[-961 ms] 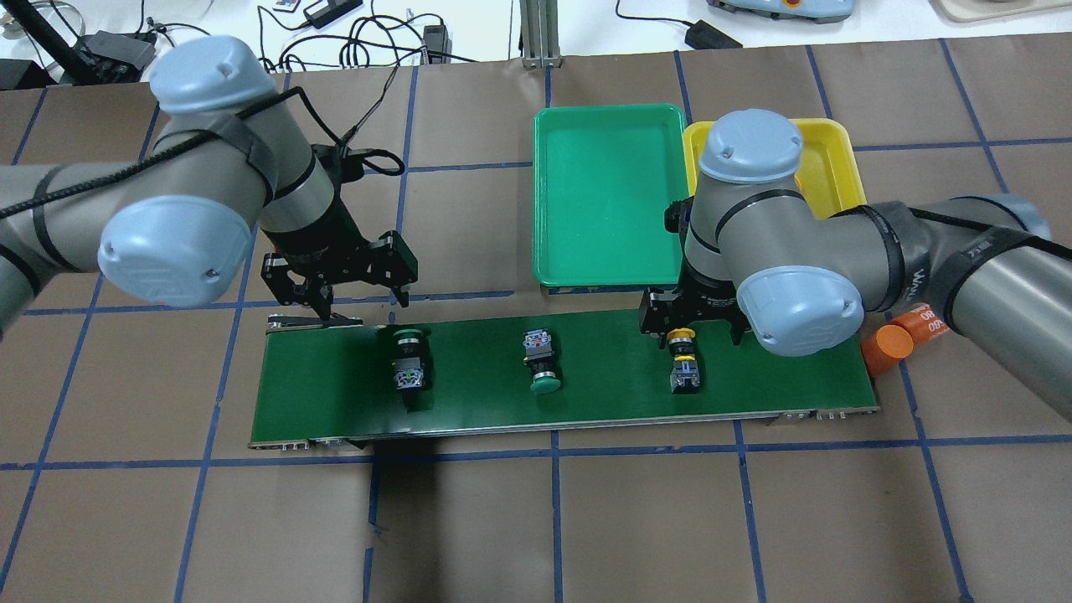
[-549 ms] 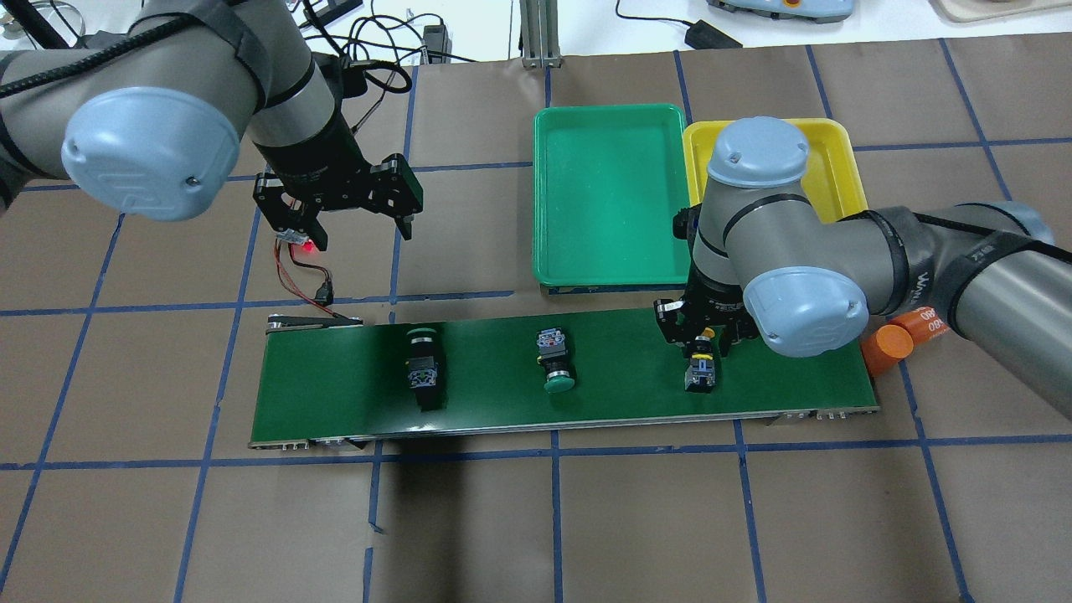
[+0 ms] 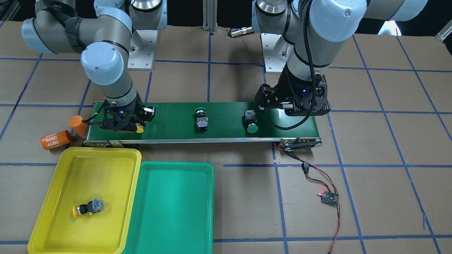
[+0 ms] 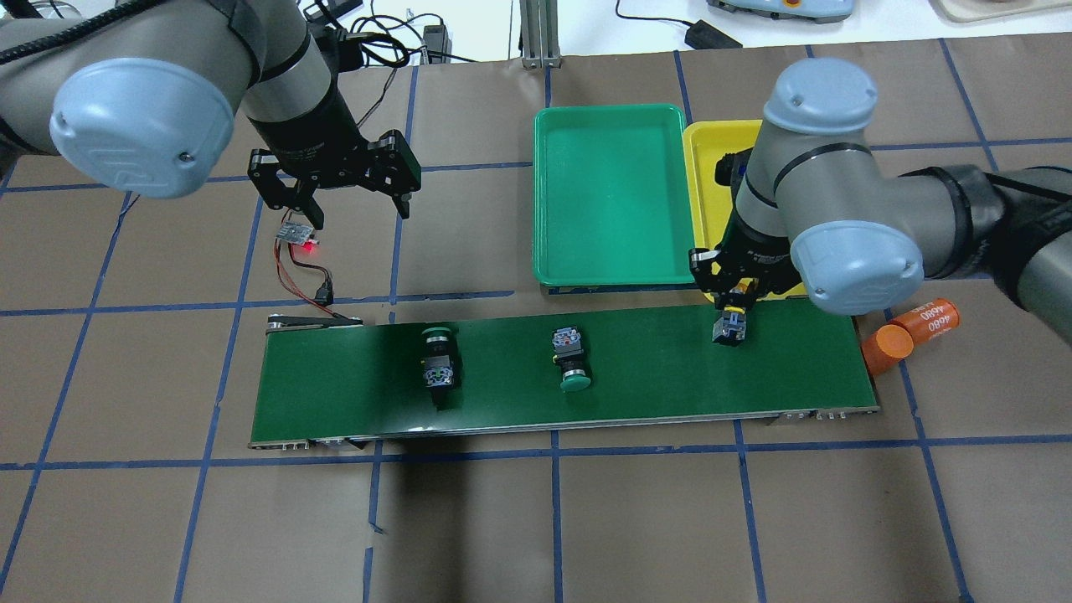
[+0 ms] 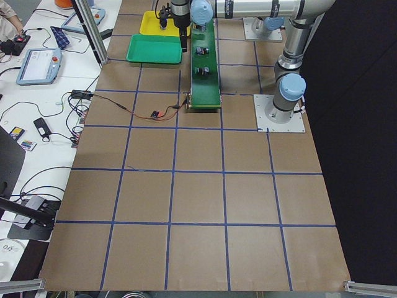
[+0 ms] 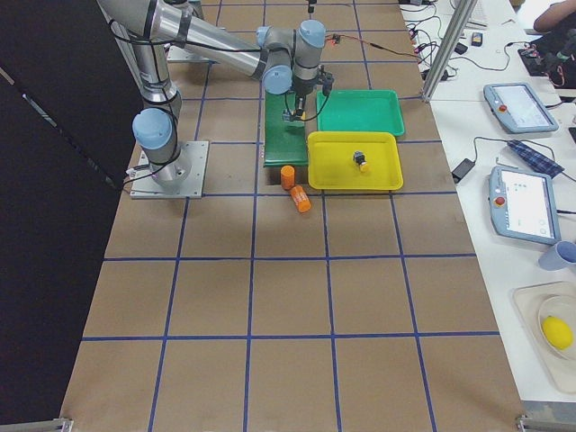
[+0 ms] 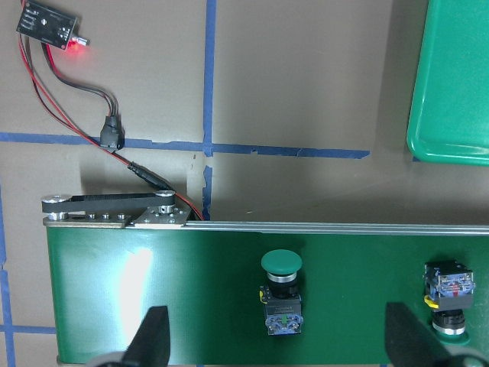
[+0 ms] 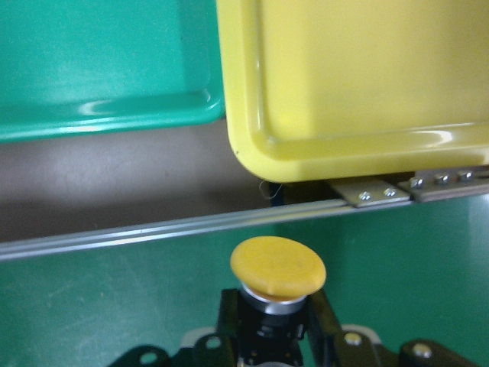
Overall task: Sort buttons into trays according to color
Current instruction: 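Carry the yellow button into the yellow tray and open the right gripper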
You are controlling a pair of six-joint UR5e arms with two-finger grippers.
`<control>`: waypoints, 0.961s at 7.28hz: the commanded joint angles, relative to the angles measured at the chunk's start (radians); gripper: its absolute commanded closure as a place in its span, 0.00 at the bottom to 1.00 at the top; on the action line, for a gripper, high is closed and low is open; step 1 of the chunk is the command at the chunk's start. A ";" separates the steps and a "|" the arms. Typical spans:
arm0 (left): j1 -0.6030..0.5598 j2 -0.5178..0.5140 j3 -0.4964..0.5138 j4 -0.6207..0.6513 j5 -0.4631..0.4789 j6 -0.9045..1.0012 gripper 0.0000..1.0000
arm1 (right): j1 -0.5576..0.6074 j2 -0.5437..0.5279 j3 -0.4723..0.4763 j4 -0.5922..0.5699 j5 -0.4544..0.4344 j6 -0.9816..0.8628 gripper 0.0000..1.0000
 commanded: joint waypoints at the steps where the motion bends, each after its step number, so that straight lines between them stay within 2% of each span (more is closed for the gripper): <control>1: -0.003 0.001 0.001 0.001 -0.001 -0.003 0.00 | -0.030 0.109 -0.115 -0.110 -0.006 0.003 1.00; 2: -0.004 0.000 0.001 0.001 -0.001 -0.006 0.00 | -0.030 0.214 -0.209 -0.175 -0.006 0.001 1.00; 3: -0.004 0.004 0.001 0.001 0.000 -0.006 0.00 | -0.030 0.301 -0.273 -0.179 -0.002 0.000 0.77; 4: -0.003 0.008 0.002 0.001 -0.001 -0.006 0.00 | -0.034 0.332 -0.291 -0.205 0.006 -0.025 0.17; 5: -0.004 0.008 0.002 0.001 -0.001 -0.006 0.00 | -0.043 0.330 -0.286 -0.211 -0.002 -0.083 0.00; 7: -0.004 0.003 0.002 0.001 0.000 -0.006 0.00 | -0.042 0.275 -0.279 -0.150 -0.008 -0.080 0.00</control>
